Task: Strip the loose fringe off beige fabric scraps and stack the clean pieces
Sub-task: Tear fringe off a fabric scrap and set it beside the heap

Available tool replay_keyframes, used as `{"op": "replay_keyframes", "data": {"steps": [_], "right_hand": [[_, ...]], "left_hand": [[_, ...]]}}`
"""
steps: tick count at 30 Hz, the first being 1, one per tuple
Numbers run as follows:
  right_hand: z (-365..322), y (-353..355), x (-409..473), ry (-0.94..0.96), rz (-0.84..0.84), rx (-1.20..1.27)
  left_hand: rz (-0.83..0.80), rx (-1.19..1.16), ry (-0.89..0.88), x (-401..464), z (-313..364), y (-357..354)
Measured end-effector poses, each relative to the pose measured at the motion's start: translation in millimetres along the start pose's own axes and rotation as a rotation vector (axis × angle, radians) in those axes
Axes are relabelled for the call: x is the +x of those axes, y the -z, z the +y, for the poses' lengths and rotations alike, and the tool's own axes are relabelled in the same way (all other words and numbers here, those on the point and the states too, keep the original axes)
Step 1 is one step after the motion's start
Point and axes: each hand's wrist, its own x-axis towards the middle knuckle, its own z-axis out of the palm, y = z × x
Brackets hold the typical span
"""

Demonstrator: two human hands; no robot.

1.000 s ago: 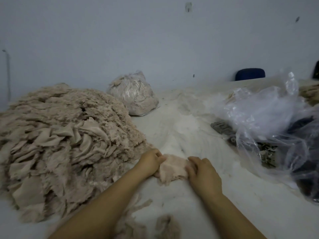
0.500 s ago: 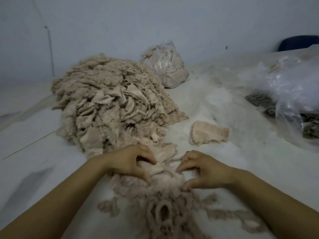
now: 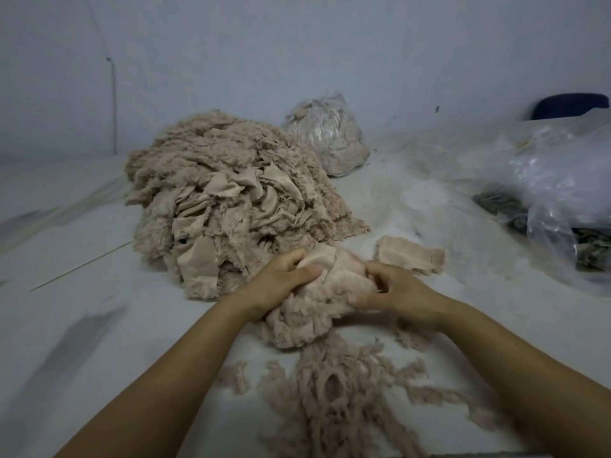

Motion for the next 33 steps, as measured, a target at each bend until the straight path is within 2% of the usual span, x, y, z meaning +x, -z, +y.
{"op": "replay_keyframes", "data": {"steps": [4, 6, 8, 10, 15, 18, 21, 23, 26, 29, 30, 33], "right_hand": [[8, 3, 5, -0.042, 0.220, 0.236], [13, 12, 4, -0.111, 0.213, 0.384], [18, 18, 4, -0.167, 0.158, 0.602], [19, 17, 8, -0.199, 0.095, 0.691], [20, 17, 32, -0.368, 0.184, 0.540], [26, 21, 36, -0.251, 0.121, 0.537], [31, 27, 37, -0.100, 0.176, 0.739], [29, 29, 37, -0.099, 0.195, 0.626], [29, 28, 34, -0.171, 0.146, 0.303], [35, 32, 28, -0.146, 0.134, 0.300], [37, 34, 27, -0.115, 0.151, 0.308], [39, 33, 29, 0.012, 0.238, 0.326]], "left_hand": [[0.158, -0.103, 0.019, 8, -5, -2], [0.200, -0.215, 0.064, 11, -11, -1], [0.192, -0.272, 0.076, 15, -13, -3], [0.161, -0.300, 0.061, 21, -11, -13], [0.064, -0.238, -0.044, 39, -8, -36], [0.053, -0.232, -0.091, 47, -6, -39], [-0.022, -0.229, -0.136, 54, -7, -41], [-0.028, -0.197, -0.172, 59, -6, -45], [0.099, -0.162, -0.212, 66, -4, -50], [0.269, -0.065, -0.239, 70, -9, -53], [0.256, -0.057, -0.221, 70, -12, -54], [0.068, -0.035, -0.125, 71, -18, -56]]}}
